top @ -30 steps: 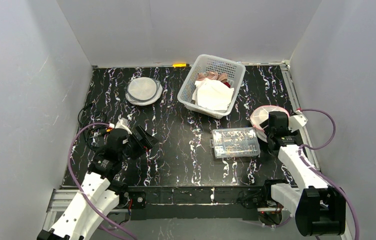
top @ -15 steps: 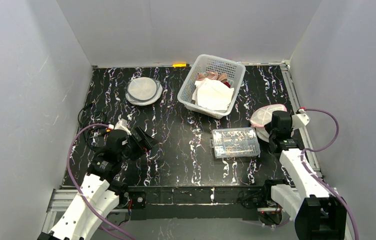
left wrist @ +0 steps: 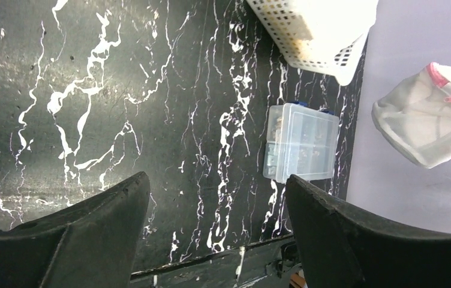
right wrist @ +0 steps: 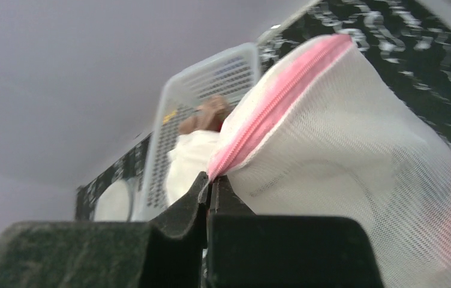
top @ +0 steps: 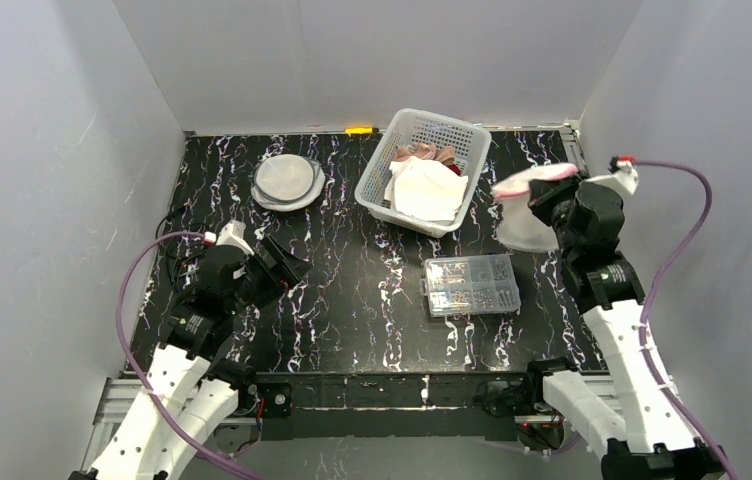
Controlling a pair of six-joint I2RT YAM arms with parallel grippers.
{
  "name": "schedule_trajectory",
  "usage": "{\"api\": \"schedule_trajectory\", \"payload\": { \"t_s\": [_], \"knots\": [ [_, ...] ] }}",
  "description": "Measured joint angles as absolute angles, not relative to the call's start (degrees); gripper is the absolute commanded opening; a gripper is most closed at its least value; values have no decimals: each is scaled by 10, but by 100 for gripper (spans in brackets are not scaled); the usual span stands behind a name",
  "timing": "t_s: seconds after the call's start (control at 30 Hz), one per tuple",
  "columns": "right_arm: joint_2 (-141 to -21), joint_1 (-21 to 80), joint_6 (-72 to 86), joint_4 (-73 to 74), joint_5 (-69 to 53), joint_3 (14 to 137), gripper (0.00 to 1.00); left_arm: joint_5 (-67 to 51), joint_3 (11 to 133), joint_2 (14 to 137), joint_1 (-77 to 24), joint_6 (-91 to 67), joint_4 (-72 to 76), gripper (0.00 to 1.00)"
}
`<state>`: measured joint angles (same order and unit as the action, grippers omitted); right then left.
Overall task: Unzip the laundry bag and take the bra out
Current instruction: Pick up the laundry bag at the center of the board, then place the laundry bag at the center of the board.
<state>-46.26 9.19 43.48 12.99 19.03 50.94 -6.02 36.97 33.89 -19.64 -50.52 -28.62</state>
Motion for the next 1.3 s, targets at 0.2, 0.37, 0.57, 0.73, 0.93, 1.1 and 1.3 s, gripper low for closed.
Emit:
{"api": "schedule_trajectory", "payload": {
  "t_s": [0.2,0.37,0.57,0.73,0.93,1.1,1.3],
  "knots": [
    [-528,158,398,146,33,641,1,-31,427,338,-196,-499,-326,81],
    [-577,232,397,99,-121,670,1,8,449,305,-196,-500,-349,85],
    [-659,390,380,54,-206,674,1,21,449,227,-196,-511,-366,90],
    [-681,452,380,-42,-238,619,1,-8,445,206,-196,-510,-377,90],
    [-677,455,415,-208,-219,431,1,-69,385,188,-196,-506,-362,90],
    [-677,455,458,-309,-184,274,1,-122,276,140,-196,-528,-316,87],
    [-642,470,515,-396,-131,168,1,-177,164,113,-196,-583,-234,85]
  ]
}}
